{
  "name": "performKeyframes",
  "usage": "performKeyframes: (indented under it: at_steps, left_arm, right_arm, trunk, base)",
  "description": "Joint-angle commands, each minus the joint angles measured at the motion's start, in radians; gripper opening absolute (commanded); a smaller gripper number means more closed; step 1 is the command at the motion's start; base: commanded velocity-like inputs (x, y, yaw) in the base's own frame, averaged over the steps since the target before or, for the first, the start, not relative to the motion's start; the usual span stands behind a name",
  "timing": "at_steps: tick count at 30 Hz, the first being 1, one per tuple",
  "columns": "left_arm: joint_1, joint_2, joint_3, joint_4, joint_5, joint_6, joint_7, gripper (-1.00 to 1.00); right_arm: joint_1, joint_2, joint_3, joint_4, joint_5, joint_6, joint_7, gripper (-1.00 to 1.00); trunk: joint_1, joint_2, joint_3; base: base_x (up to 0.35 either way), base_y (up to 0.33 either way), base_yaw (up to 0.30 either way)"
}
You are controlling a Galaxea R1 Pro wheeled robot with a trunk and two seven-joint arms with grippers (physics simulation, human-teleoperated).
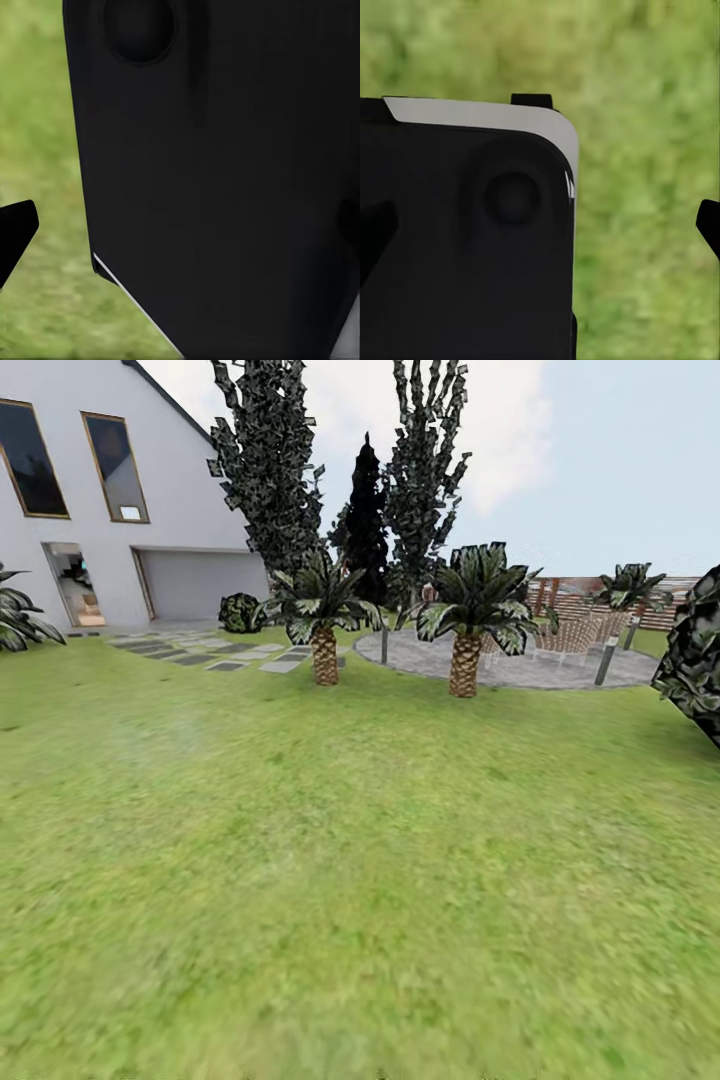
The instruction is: Take the three Easter eggs out of the wicker basket on the lawn in the garden, then place them on the lawn next to a single tree (choose any tree) so that all three eggs are next to the same tree and none are left in the basket.
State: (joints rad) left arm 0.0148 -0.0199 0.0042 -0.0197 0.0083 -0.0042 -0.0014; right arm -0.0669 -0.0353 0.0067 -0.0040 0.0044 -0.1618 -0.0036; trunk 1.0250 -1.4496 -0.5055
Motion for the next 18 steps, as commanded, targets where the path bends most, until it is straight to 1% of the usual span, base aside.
performKeyframes:
  at_steps: [1,18]
  left_arm:
    - [0.001,0.000,0.000,-0.002,0.001,0.000,0.000,1.00]
    - [0.001,0.000,0.000,-0.002,0.001,-0.001,0.001,1.00]
  right_arm:
    - [-0.001,0.000,0.001,0.001,0.001,-0.005,-0.001,1.00]
    - [-0.001,0.001,0.001,0.001,0.001,-0.008,-0.001,1.00]
  trunk:
    - [0.000,0.000,-0.002]
    - [0.000,0.000,-0.029]
  base:
    - [0.000,0.000,0.071]
    - [0.000,0.000,0.081]
